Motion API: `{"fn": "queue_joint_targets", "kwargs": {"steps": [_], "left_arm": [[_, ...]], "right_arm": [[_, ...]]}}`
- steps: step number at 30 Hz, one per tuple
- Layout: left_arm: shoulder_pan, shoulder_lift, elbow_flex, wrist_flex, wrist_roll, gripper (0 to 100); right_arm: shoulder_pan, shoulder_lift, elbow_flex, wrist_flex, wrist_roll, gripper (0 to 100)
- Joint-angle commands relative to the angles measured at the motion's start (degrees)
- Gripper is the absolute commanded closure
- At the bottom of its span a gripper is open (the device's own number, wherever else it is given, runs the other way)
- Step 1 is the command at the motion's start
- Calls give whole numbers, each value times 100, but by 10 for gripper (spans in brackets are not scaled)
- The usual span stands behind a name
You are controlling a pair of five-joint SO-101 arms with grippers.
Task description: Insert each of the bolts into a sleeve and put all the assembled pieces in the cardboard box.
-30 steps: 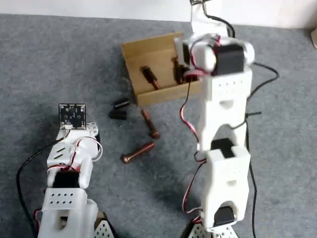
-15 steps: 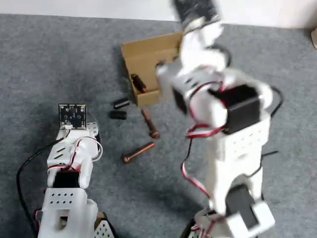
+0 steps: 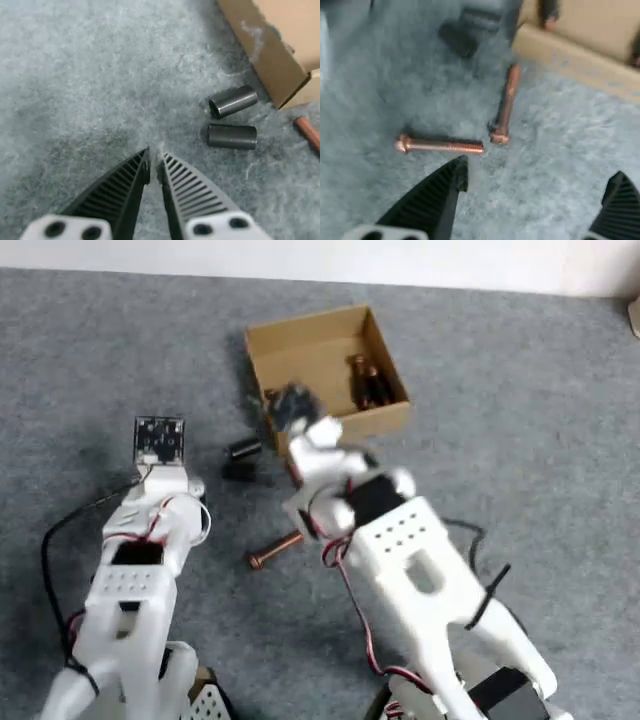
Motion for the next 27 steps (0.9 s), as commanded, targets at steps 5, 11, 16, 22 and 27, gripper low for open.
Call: {"fn": "queue_joint_targets", "kwargs": {"steps": [5,11,16,22,27], "left_arm": [[259,637,-620,-123,-35,955],[857,884,-866,352,-651,955],[1446,884,-1710,2418,-1451,955],[2141,919,-1666,3253,-2989,955],[3108,892,-1402,3253,-3367,955]], "right_arm": [[-57,-224,1367,-1455,211,616],[145,-268,1490,-1437,185,616],[470,-268,1464,-1437,185,616],[558,-268,1464,-1455,185,616],[796,-268,1464,-1446,185,616]]}}
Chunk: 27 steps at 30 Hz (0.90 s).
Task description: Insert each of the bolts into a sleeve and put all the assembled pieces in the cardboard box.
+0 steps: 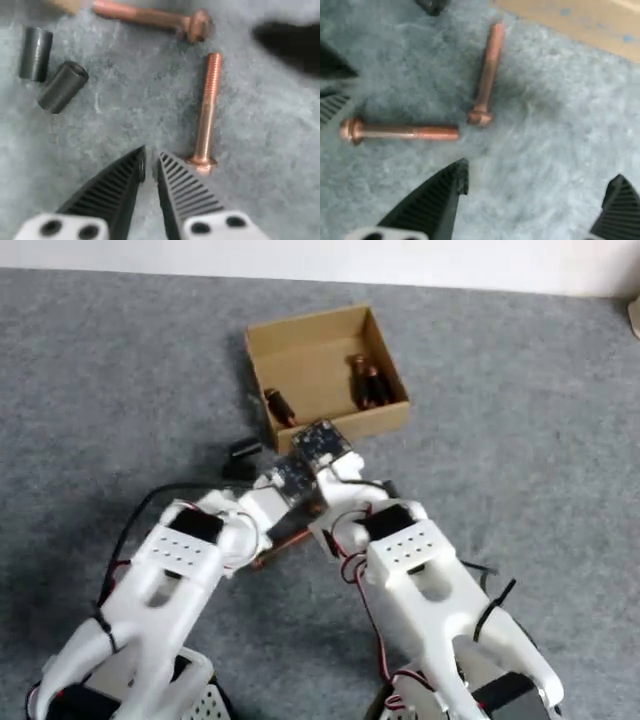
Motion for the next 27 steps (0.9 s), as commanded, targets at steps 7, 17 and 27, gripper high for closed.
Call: {"fn": "queue_joint_targets", "kwargs": {"steps": [7,17,27], "left_arm": [[1288,-48,-48,273,-211,895],[1420,-48,-13,580,-220,870],[1411,-48,31,571,-202,870]], "right_arm": [[330,-145,-57,-136,44,616],[479,-505,-13,-127,35,616],[1349,-2079,716,-1007,-677,616]]}}
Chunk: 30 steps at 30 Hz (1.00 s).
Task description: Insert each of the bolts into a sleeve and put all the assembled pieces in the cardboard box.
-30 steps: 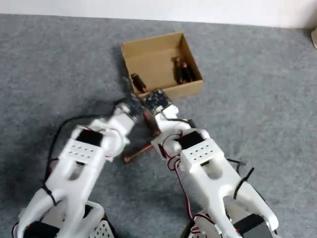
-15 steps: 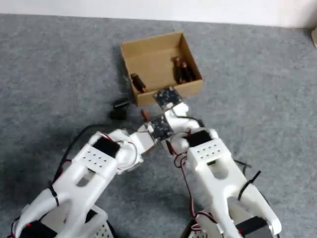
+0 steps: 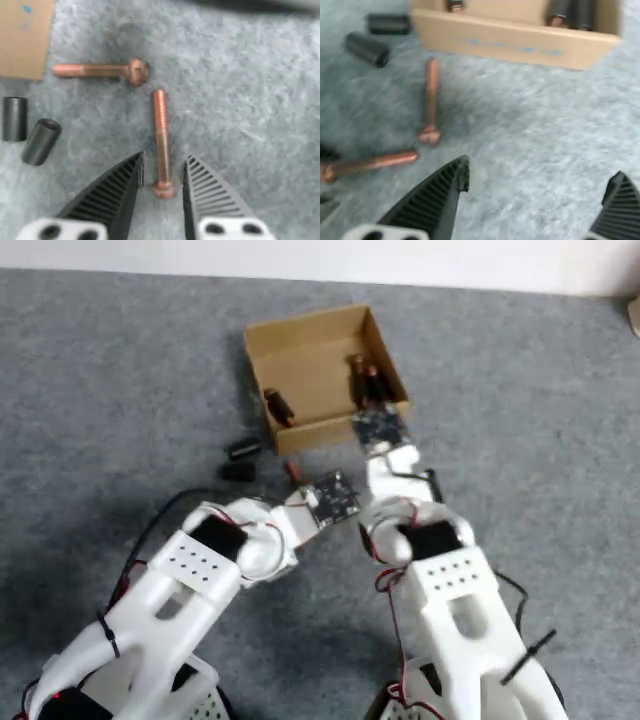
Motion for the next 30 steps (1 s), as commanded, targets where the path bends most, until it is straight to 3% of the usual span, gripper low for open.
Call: {"fn": "queue_joint_targets", "kwargs": {"steps": [1,8,16,30], "left_arm": [[356,57,110,114,-97,870],[347,75,136,149,-114,870],[347,66,312,123,-343,870],[-673,92,400,-765,-237,870]], "right_arm": [[233,-374,189,-848,-114,616],[479,-382,391,-989,-158,616],[954,-409,444,-1270,-721,616],[954,-426,453,-1270,-721,616]]}}
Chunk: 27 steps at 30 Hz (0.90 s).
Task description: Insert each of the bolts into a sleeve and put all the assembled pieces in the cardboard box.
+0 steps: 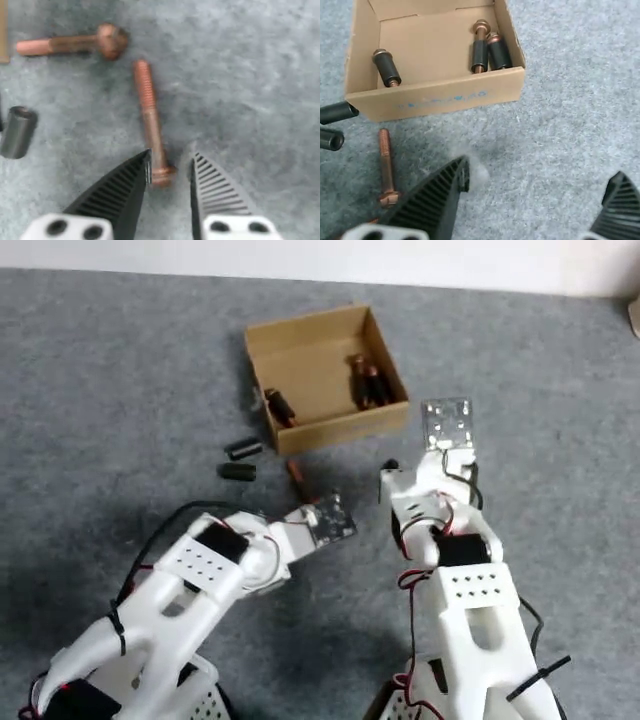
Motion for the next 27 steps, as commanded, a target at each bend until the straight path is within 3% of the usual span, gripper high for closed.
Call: {"fn": "queue_joint_targets", "kwargs": {"steps": [1,9,14,19,25,27], "left_arm": [[-119,4,101,-448,176,870],[-84,84,224,-607,299,867],[-224,1042,-365,-589,695,867],[-268,2070,-1244,185,695,870],[-259,2360,-1473,466,668,874],[-259,2387,-1481,554,668,927]], "right_arm": [[48,-145,-31,-154,-44,616],[40,-110,-31,-163,-53,616],[-101,-101,-22,-233,-35,616],[-224,-101,-13,-233,-26,616],[-224,-101,-13,-233,-26,616],[-224,-101,-13,-233,-26,616]]}}
